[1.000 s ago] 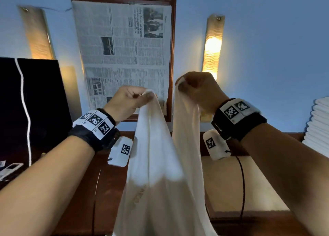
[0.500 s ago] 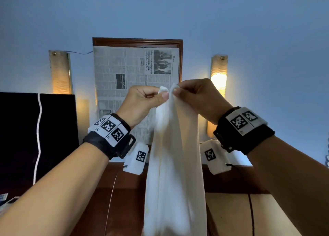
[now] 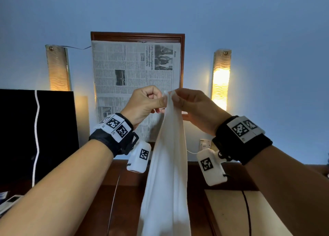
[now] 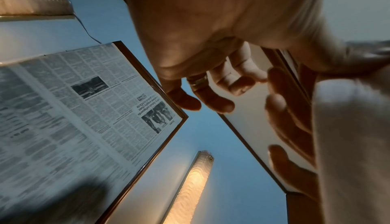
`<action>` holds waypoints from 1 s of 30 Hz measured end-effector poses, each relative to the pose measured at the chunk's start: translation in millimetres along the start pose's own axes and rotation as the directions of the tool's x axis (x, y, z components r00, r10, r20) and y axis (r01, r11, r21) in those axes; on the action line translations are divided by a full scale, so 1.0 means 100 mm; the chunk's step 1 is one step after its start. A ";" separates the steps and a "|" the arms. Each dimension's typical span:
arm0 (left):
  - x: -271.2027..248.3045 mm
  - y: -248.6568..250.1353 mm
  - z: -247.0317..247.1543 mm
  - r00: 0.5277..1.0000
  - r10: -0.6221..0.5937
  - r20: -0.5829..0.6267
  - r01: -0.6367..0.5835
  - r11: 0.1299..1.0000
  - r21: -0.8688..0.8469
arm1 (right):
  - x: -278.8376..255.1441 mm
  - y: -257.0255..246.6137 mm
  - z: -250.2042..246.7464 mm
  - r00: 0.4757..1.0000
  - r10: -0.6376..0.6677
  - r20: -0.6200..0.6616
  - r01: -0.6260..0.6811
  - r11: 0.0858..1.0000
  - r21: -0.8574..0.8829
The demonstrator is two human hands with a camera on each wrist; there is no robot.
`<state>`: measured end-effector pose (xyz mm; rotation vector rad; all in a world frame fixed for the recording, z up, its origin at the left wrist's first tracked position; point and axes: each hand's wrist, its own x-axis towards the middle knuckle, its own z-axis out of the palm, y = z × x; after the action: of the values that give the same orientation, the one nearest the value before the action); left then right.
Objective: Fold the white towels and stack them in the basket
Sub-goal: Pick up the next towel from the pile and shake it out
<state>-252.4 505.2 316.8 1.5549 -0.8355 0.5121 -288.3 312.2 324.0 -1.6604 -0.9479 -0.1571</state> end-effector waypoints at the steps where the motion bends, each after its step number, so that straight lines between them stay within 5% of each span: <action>1: -0.02 -0.03 0.00 1.000 -0.023 0.003 0.023 1.000 0.015 | 0.00 0.05 0.03 1.000 0.015 -0.015 -0.014 0.999 0.040; 5: -0.20 -0.20 0.00 0.986 -0.167 0.010 0.167 0.986 0.015 | -0.07 0.27 0.11 0.996 0.075 -0.044 -0.069 0.990 0.119; 12: -0.73 -0.50 0.26 0.891 -0.441 0.109 0.454 0.865 -0.213 | -0.17 0.67 0.08 0.981 0.057 -0.186 -0.115 0.940 -0.322; 18: -0.67 -0.66 0.36 0.952 -0.304 0.036 0.293 0.938 0.184 | -0.19 0.80 0.03 0.984 0.000 -0.179 -0.082 0.889 -0.450; 22: -0.63 -0.76 0.46 0.970 -0.243 0.021 0.230 0.940 0.251 | -0.32 1.01 0.00 0.963 -0.030 -0.269 -0.073 0.928 -0.365; 30: -0.65 -1.09 0.36 0.974 -0.212 -0.083 0.227 0.927 0.300 | -1.37 2.54 0.07 0.908 0.352 -0.229 -0.408 0.867 -0.285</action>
<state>-217.0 484.3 191.1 1.8885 -0.5500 0.5318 -216.4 247.0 52.3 -2.0740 -0.4621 -0.1905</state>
